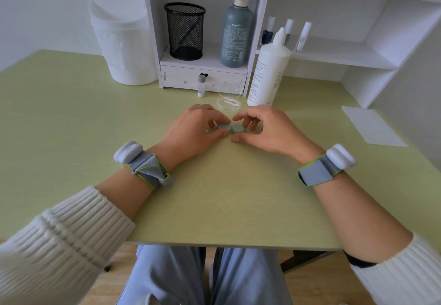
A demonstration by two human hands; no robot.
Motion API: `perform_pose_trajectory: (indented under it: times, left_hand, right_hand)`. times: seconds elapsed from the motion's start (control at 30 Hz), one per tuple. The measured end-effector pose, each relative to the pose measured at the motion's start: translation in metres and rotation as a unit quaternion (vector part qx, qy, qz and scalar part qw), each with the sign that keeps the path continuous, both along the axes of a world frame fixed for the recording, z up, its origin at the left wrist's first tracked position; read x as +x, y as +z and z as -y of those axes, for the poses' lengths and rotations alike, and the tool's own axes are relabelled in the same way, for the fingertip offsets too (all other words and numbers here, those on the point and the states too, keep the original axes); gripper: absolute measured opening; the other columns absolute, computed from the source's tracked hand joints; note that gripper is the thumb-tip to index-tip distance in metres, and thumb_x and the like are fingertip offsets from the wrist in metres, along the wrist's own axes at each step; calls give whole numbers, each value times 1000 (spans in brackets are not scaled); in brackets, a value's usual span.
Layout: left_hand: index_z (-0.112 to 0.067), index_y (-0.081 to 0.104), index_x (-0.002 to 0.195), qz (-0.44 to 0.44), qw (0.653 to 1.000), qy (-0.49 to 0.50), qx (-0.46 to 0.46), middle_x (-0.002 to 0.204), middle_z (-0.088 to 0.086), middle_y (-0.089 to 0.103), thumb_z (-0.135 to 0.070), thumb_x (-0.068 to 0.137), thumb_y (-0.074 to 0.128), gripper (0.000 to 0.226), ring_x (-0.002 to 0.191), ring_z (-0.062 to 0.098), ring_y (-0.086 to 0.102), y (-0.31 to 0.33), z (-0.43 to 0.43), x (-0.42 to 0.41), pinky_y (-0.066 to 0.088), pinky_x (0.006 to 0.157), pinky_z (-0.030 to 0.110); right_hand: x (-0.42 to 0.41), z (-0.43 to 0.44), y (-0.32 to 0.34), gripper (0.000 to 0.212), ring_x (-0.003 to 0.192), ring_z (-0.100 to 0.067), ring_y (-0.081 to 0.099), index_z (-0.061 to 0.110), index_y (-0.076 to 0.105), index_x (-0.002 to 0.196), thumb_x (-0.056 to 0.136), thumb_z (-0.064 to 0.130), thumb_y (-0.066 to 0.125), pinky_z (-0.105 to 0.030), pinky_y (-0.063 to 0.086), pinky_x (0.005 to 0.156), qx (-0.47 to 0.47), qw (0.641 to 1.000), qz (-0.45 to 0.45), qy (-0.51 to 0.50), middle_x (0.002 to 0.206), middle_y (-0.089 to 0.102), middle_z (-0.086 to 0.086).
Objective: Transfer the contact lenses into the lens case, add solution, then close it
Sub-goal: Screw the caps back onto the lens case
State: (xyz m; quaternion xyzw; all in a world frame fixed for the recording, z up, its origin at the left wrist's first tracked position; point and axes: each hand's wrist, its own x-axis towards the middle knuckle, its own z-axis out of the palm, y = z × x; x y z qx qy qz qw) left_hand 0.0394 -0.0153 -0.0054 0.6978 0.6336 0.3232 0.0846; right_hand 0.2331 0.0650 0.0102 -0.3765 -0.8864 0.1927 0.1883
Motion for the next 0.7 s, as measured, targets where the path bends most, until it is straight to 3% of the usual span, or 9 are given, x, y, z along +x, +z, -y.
perform_pose_trajectory:
  times: [0.1, 0.27, 0.47, 0.7]
  left_hand:
    - [-27, 73, 110, 0, 1000, 1, -2, 103, -2, 66, -30, 89, 71, 21, 95, 14, 58, 0, 1, 0, 52, 84, 38]
    - [-26, 73, 111, -5, 1000, 0, -3, 104, -2, 66, -29, 90, 70, 22, 96, 15, 58, 1, 1, 1, 51, 85, 37]
    - [-25, 73, 112, -4, 1000, 0, -6, 104, -1, 66, -28, 90, 70, 23, 97, 15, 58, 3, 2, 2, 51, 86, 36]
    - [-26, 73, 113, -8, 1000, 2, -8, 105, -2, 65, -30, 90, 70, 24, 98, 15, 57, 3, 2, 1, 51, 86, 36]
  right_hand:
    - [2, 0, 1, 39, 90, -9, 62, 33, 72, 118, 80, 35, 82, -4, 35, 68, 1, 1000, 14, 13, 103, 64, 6]
    - [4, -1, 3, 25, 92, -12, 64, 25, 76, 105, 81, 30, 81, -9, 39, 68, 14, 1000, 8, -2, 102, 65, 5]
    - [5, 1, 3, 29, 94, -10, 62, 28, 74, 113, 84, 24, 75, -6, 37, 70, 17, 1000, 12, 15, 104, 64, 6]
    - [8, -2, 4, 25, 94, -9, 62, 28, 76, 107, 83, 22, 70, -8, 37, 70, 37, 999, 1, -9, 102, 64, 8]
